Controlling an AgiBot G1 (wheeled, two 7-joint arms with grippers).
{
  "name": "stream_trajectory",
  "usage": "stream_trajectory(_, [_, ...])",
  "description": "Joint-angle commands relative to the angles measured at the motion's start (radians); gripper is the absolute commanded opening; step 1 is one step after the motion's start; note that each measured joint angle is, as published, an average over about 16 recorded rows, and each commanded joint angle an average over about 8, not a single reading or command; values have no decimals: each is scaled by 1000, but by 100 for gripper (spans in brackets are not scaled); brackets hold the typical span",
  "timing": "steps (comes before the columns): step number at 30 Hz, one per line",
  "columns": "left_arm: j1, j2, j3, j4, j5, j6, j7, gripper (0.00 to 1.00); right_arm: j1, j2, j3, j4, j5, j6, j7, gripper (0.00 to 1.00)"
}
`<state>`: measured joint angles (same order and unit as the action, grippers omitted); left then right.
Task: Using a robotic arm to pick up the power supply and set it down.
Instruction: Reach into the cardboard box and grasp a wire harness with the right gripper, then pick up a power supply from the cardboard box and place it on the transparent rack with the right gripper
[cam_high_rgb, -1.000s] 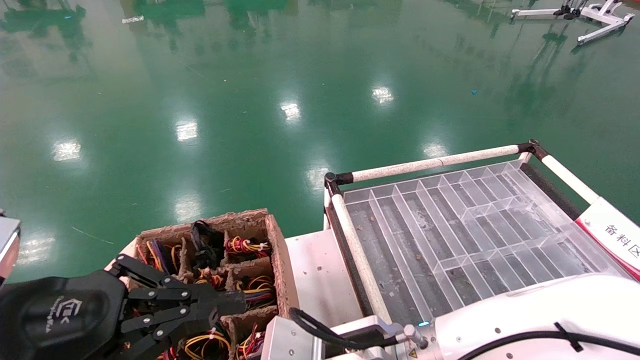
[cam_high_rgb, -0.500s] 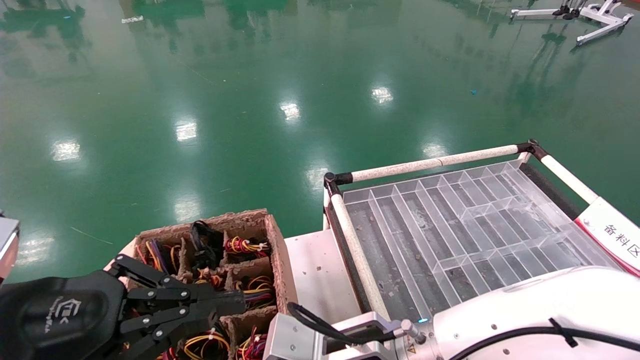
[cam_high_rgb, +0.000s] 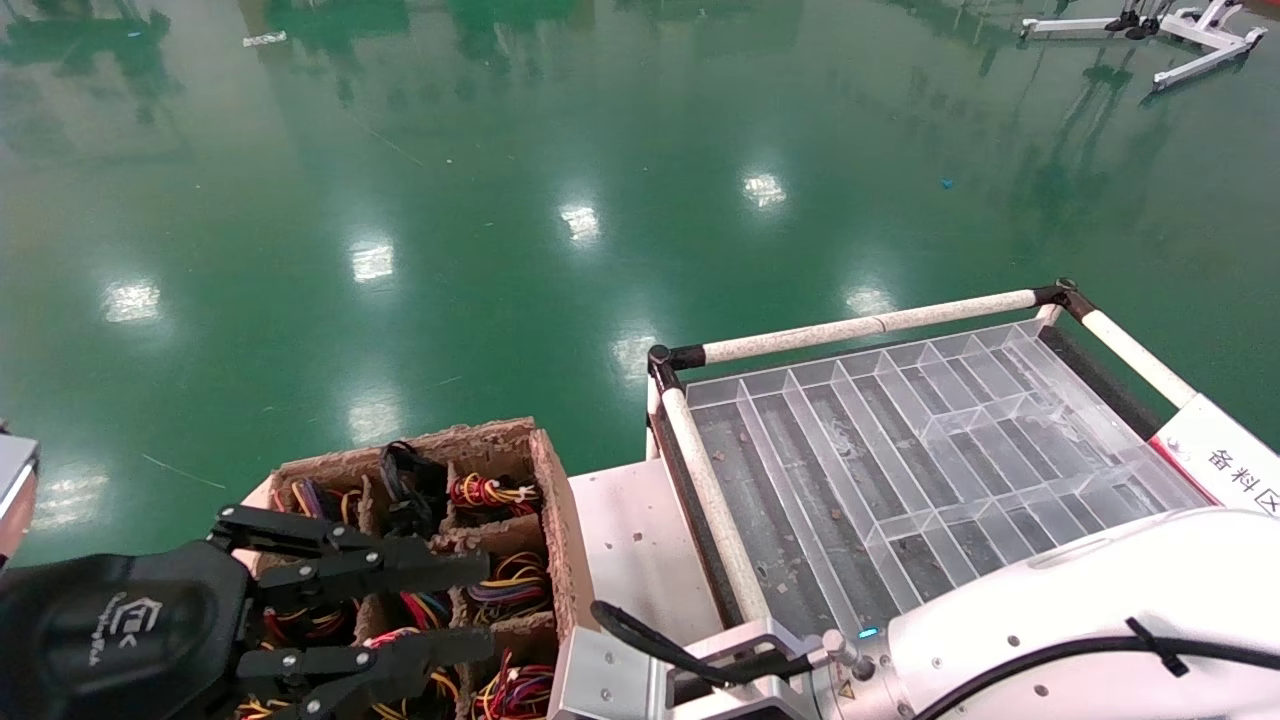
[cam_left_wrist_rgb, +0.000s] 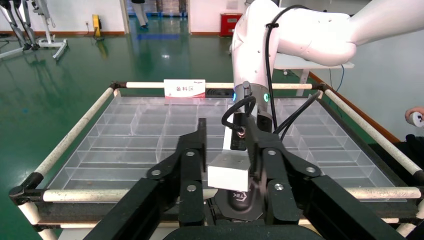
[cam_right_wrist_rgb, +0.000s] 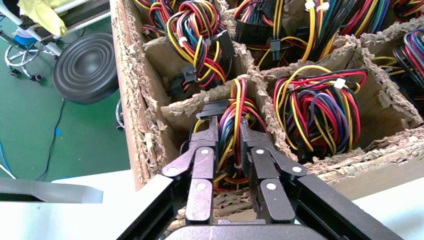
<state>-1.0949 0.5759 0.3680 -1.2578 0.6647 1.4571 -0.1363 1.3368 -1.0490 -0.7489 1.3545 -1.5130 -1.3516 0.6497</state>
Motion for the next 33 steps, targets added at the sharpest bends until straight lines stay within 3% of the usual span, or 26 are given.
stream_trajectory(1, [0, 0, 0, 0, 0, 0, 0, 100, 4, 0, -1, 0, -1, -5, 3, 0])
stream_trajectory(13, [0, 0, 0, 0, 0, 0, 0, 100, -1, 26, 41, 0, 78, -4, 13, 0])
stream_trajectory(33, [0, 0, 0, 0, 0, 0, 0, 100, -45, 214, 316, -2, 471, 37, -42, 0])
